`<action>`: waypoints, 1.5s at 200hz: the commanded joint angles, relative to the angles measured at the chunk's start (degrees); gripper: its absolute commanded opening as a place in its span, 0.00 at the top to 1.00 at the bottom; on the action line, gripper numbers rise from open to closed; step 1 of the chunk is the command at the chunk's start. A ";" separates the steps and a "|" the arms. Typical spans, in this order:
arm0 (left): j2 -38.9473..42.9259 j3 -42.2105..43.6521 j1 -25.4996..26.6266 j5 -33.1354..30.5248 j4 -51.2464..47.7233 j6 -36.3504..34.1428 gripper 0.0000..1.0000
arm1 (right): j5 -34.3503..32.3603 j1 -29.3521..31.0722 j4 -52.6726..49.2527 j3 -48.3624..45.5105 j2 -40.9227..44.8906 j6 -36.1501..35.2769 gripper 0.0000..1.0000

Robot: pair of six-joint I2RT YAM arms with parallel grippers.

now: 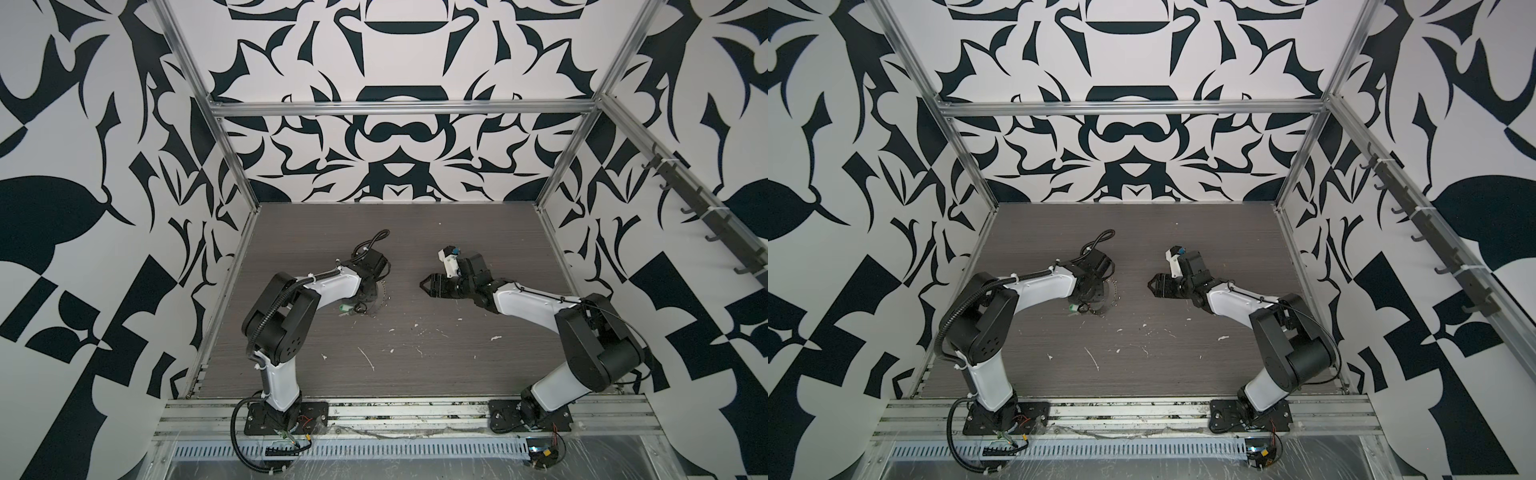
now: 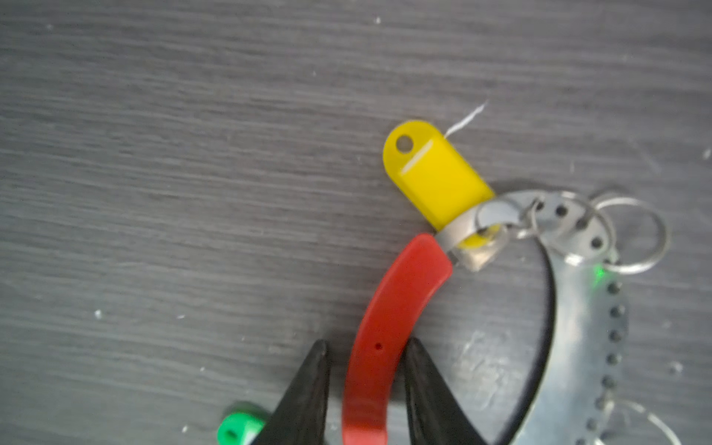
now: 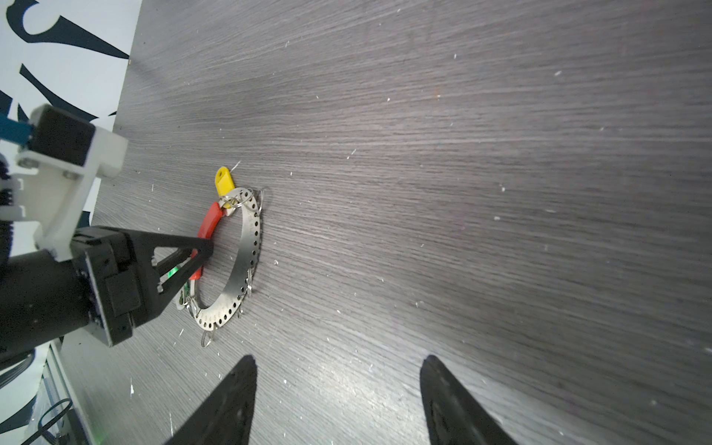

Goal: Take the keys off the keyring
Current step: 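Lower the left gripper and close it on the red sleeve, then lift the keyring with the left gripper while the right gripper approaches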

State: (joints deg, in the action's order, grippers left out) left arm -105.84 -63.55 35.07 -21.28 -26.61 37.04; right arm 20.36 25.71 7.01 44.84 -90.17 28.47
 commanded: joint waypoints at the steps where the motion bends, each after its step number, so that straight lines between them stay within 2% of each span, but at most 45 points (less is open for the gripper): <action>1: -2.96 1.49 0.17 0.42 -4.76 -0.21 0.69 | 0.35 0.24 0.20 1.21 2.61 -0.26 0.30; 58: 0.67 3.59 0.39 1.03 -2.85 0.27 0.80 | 1.07 0.24 0.23 1.63 2.27 0.10 0.30; 101: 7.52 5.34 0.44 1.94 0.38 2.09 0.81 | 2.68 0.80 1.87 0.95 1.58 -0.14 0.30; 140: 12.28 5.97 0.44 2.18 1.42 2.17 0.82 | 3.74 4.73 5.57 1.27 -1.11 -0.33 0.27; 163: 14.08 6.01 0.59 2.00 0.82 2.17 0.83 | 5.98 7.17 10.66 1.41 -3.38 1.65 0.26; 187: 16.05 6.35 1.22 1.83 0.53 2.16 0.84 | 10.47 8.91 22.11 0.44 -5.54 7.09 0.26; 224: 17.71 6.10 2.27 1.16 -0.69 2.16 0.84 | 13.13 9.22 37.71 0.25 -10.49 16.34 0.26; 243: 18.30 5.96 2.96 0.81 -1.16 2.25 0.85 | 14.56 9.18 41.49 1.20 -12.93 19.54 0.27; 264: 18.52 5.42 3.51 0.24 -1.85 2.33 0.85 | 15.50 9.42 44.63 1.74 -14.94 21.93 0.32; 300: 18.81 5.25 3.69 0.16 -2.25 2.69 0.85 | 15.50 9.62 44.84 1.58 -15.56 22.33 0.49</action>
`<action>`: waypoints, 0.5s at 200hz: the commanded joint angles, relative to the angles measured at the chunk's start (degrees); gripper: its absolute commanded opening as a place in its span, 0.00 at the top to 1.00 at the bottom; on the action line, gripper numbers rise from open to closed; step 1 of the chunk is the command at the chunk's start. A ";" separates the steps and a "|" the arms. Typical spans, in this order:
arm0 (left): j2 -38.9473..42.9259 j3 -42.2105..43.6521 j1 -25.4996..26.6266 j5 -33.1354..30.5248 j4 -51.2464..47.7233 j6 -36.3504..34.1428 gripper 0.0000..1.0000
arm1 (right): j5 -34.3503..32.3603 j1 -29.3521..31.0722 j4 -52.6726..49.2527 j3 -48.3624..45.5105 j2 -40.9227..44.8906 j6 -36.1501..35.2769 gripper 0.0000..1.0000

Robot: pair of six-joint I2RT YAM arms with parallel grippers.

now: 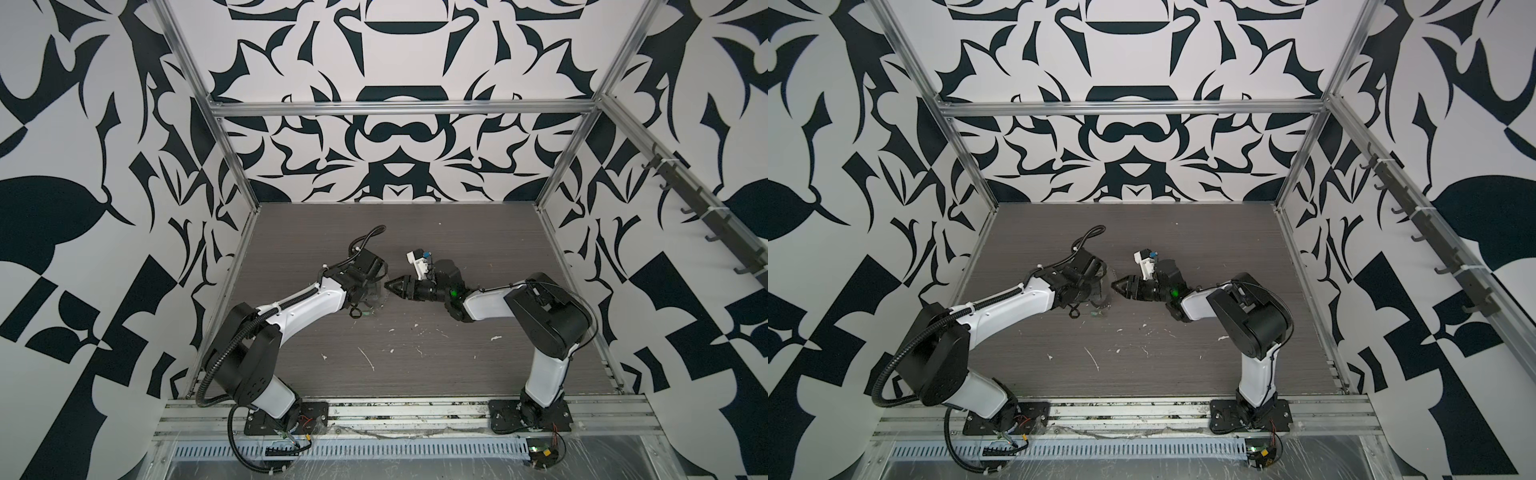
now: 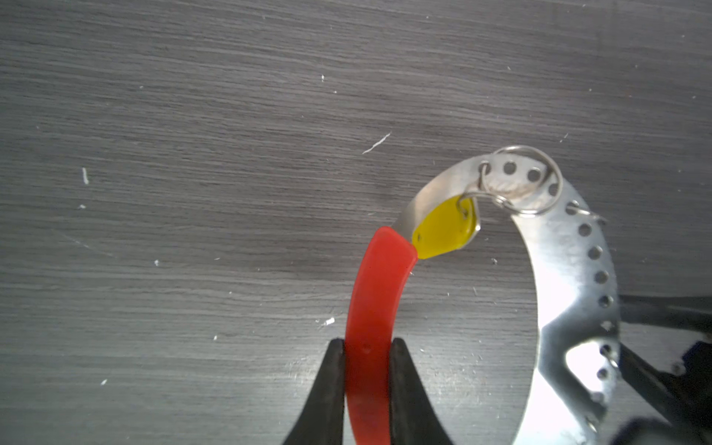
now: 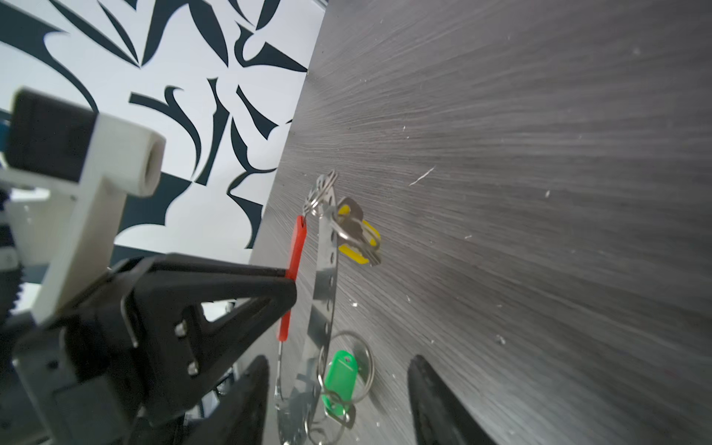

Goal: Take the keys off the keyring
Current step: 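Lift the keyring with the left gripper while the right gripper approaches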

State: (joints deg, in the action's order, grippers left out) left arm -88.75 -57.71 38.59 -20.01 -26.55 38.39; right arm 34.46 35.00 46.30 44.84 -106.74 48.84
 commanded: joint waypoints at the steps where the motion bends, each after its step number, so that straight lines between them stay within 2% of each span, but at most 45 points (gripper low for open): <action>1: 1.73 -0.57 0.22 -1.10 -2.34 1.34 0.85 | 1.40 0.33 5.55 1.53 1.01 1.96 0.49; 35: 2.03 -1.06 0.69 -0.90 -2.40 1.47 0.85 | 2.01 0.71 6.30 1.99 0.35 2.91 0.60; 79: 3.14 -1.61 1.29 -0.75 -2.94 1.68 0.85 | 2.19 0.93 6.30 2.55 -0.72 3.80 0.63; 100: 3.84 -1.88 1.56 -0.56 -3.22 1.77 0.85 | 2.28 1.05 6.41 2.88 -0.88 4.24 0.69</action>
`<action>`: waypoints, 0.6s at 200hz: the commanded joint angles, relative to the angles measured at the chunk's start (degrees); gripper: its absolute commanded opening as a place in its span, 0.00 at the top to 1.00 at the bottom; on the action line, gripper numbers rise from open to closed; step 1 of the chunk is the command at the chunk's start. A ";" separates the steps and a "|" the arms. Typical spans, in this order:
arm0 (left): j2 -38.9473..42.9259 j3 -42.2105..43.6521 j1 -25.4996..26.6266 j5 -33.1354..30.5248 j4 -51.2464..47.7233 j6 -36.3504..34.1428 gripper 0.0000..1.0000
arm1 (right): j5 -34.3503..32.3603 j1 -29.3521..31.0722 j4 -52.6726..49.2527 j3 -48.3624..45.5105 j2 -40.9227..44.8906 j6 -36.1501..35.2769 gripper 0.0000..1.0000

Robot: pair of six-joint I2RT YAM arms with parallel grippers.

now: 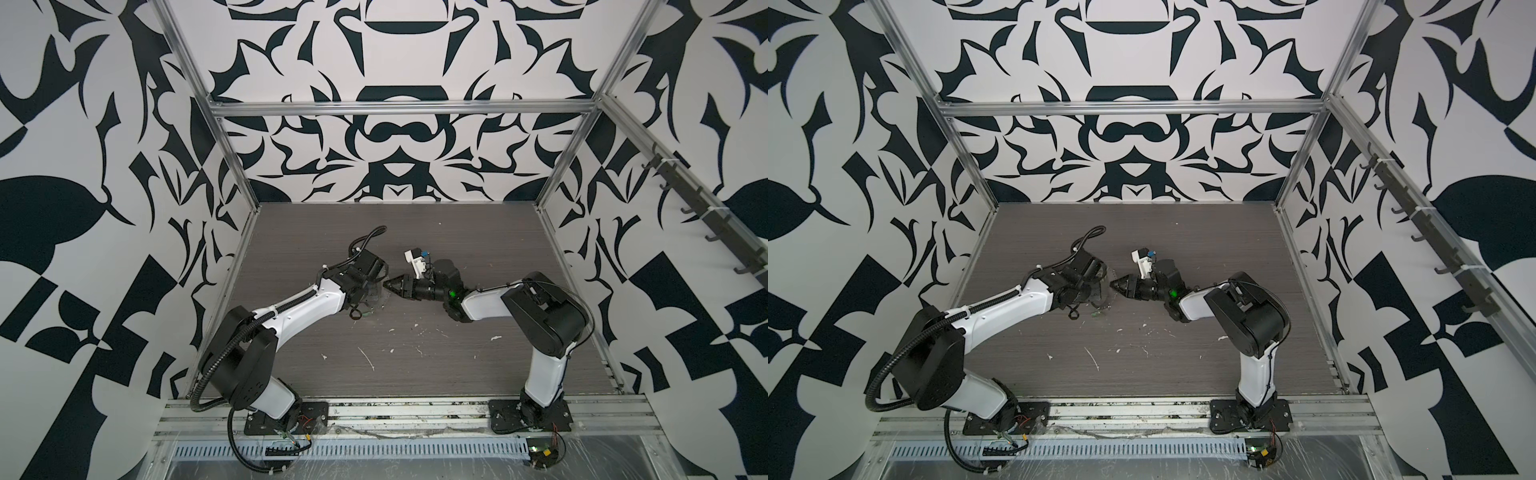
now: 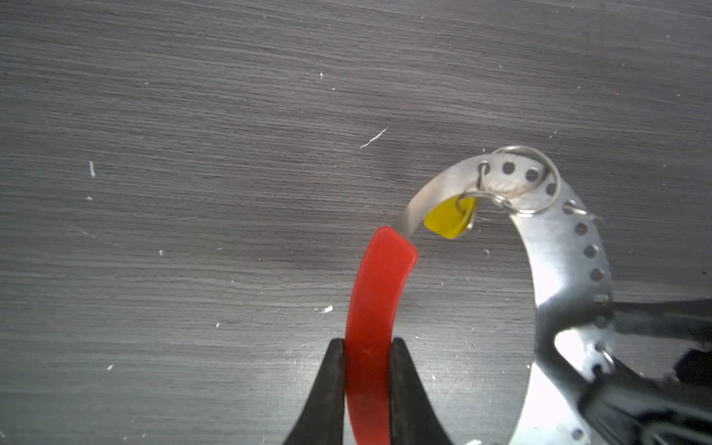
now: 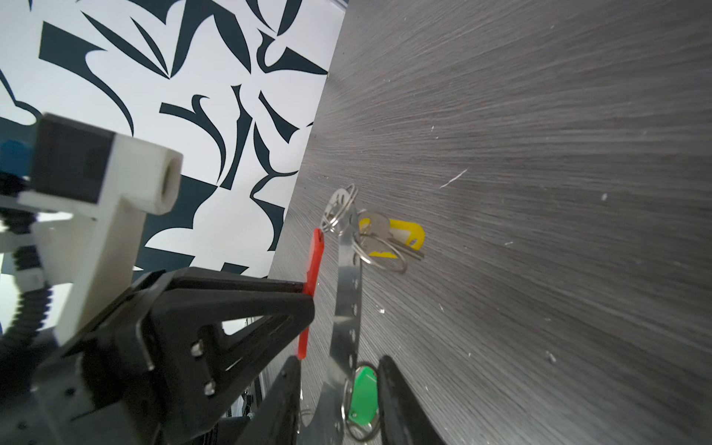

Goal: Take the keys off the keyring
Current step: 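Lift the keyring with the left gripper while the right gripper approaches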

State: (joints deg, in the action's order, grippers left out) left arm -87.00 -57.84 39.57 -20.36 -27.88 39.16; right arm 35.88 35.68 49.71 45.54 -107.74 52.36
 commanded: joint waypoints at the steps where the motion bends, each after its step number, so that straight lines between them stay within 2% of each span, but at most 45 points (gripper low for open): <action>1: 2.14 -1.79 0.58 -0.21 -1.95 1.10 0.85 | 0.86 0.41 2.97 2.14 0.14 0.73 0.69; 55: 4.14 -1.97 0.94 0.87 -2.17 1.71 0.82 | 1.21 0.45 5.00 1.76 0.40 2.19 0.93; 62: 4.52 -1.87 1.01 0.93 -2.18 1.84 0.80 | 1.21 0.37 5.37 1.68 0.56 2.39 1.00; 120: 13.14 -0.74 0.81 2.08 -1.56 0.21 0.50 | 2.73 -0.34 2.68 0.69 5.31 1.86 1.00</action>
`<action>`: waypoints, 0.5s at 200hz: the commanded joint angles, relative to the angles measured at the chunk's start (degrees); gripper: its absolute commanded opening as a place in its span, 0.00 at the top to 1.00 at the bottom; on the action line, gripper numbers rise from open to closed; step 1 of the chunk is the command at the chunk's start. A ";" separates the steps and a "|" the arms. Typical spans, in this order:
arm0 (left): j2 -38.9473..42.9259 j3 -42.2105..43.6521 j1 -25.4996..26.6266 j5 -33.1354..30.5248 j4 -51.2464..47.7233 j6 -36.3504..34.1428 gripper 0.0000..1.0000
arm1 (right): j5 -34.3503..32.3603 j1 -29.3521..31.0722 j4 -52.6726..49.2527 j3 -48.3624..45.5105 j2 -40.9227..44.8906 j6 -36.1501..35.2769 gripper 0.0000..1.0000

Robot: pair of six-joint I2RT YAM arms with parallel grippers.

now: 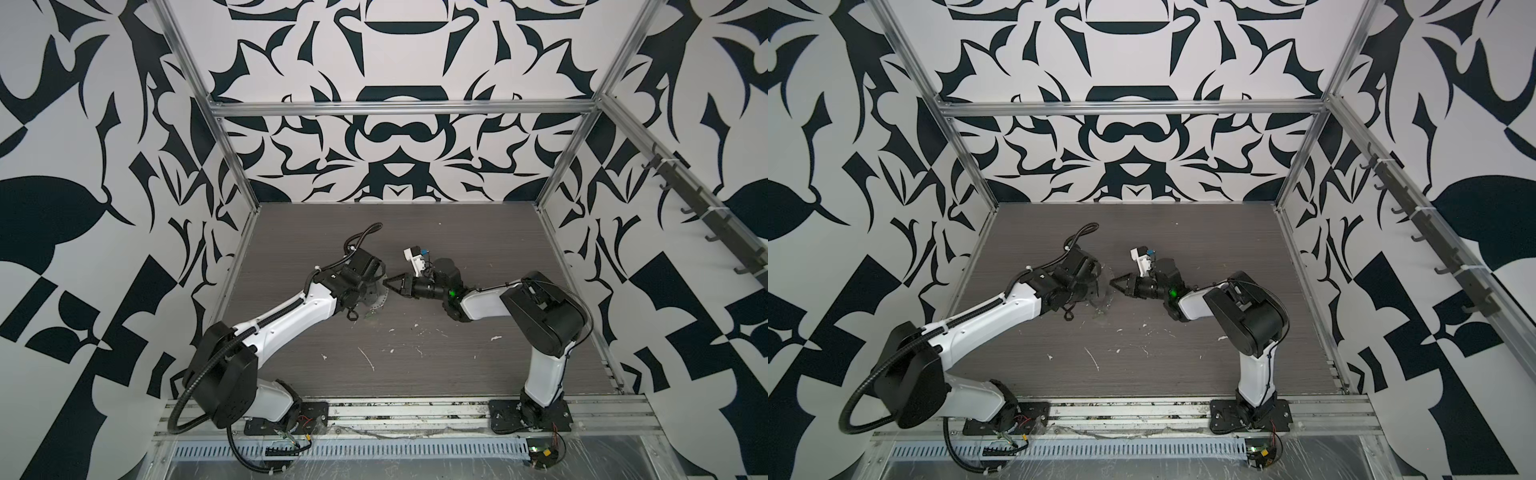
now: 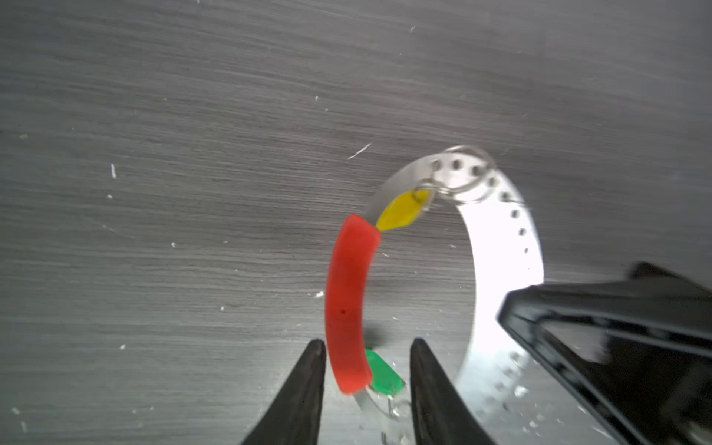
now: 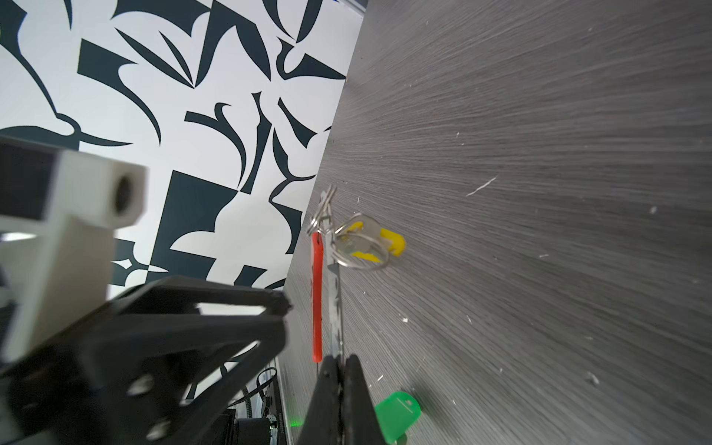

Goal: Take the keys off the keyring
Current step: 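Lift the keyring with the left gripper while the right gripper approaches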

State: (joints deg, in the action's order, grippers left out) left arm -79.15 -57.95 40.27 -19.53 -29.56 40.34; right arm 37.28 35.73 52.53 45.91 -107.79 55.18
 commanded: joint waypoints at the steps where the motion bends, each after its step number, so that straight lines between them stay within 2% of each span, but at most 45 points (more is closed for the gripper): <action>1: 5.49 -0.56 0.09 1.29 0.25 -1.06 0.50 | 1.45 -0.48 -0.32 0.32 5.55 -1.04 1.00; 11: 8.55 0.74 -0.61 3.77 2.29 -2.42 0.44 | 2.27 -1.17 -3.15 0.43 7.20 -1.71 1.00; 21: 10.62 2.60 -2.50 9.28 5.43 -3.36 0.39 | 3.80 -2.17 -6.20 0.84 8.75 -2.19 1.00; 41: 14.56 7.86 -7.83 22.56 13.63 -2.84 0.36 | 9.31 -4.70 -11.05 1.89 11.27 -2.87 1.00; 63: 18.04 12.63 -12.04 33.34 21.86 -1.01 0.33 | 14.04 -7.41 -15.17 2.07 14.32 -3.92 1.00; 100: 16.84 13.26 -12.54 40.77 25.91 -1.08 0.33 | 19.05 -9.35 -22.05 3.61 18.37 -7.75 1.00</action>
State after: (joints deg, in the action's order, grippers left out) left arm -61.71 -44.51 27.86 11.27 -10.41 38.89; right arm 50.04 26.50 35.81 46.17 -92.90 51.83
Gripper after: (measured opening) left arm 0.686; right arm 0.061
